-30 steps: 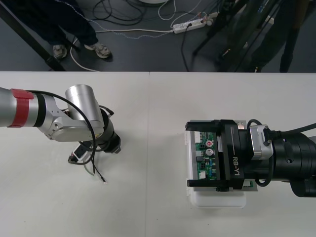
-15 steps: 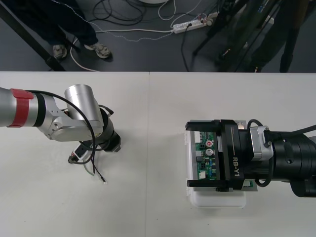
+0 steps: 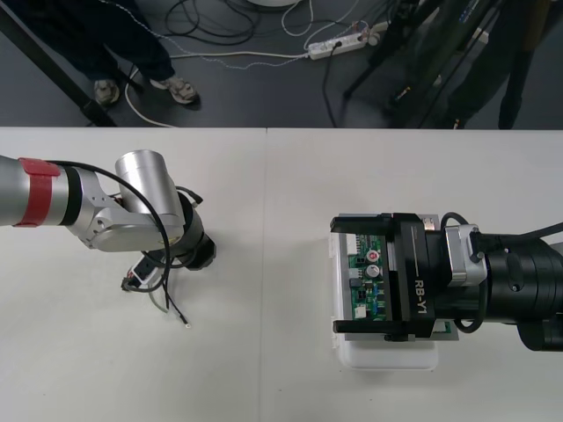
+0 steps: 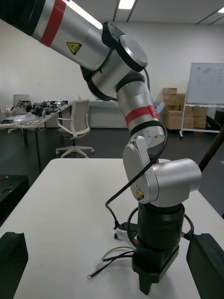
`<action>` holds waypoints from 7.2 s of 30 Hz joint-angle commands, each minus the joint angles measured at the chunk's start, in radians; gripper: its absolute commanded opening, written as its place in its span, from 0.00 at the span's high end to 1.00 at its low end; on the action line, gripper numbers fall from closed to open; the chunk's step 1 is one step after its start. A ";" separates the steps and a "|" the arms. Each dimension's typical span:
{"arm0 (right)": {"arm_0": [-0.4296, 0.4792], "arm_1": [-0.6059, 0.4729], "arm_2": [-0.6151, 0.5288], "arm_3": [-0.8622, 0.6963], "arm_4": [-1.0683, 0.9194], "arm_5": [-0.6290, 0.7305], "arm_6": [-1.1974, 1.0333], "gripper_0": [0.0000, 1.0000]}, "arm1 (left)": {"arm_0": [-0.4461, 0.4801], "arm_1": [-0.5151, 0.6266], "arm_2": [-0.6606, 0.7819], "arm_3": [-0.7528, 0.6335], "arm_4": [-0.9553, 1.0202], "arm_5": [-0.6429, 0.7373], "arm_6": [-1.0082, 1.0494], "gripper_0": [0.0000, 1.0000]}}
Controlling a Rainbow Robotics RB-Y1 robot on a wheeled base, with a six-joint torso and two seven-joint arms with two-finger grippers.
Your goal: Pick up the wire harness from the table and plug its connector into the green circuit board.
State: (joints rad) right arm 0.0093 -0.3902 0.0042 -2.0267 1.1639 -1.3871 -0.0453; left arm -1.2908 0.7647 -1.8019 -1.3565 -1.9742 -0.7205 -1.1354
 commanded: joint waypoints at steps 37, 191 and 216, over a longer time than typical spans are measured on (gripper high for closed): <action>0.014 0.039 -0.006 -0.030 0.008 -0.009 0.030 0.00 | -0.028 -0.013 -0.025 0.022 -0.018 0.030 -0.104 1.00; 0.014 0.014 -0.041 -0.030 -0.007 -0.010 -0.011 0.00 | 1.061 -0.329 1.998 -0.449 0.865 -0.850 0.305 1.00; 0.014 0.014 -0.041 -0.030 -0.007 -0.010 -0.011 0.00 | 0.999 -0.329 1.929 -0.481 0.956 -0.850 0.766 1.00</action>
State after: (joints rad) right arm 0.0123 -0.3646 -0.0146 -2.0271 1.1723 -1.3900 -0.0458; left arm -0.2502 0.4515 0.1522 -1.7947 -1.0363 -1.5381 -0.4600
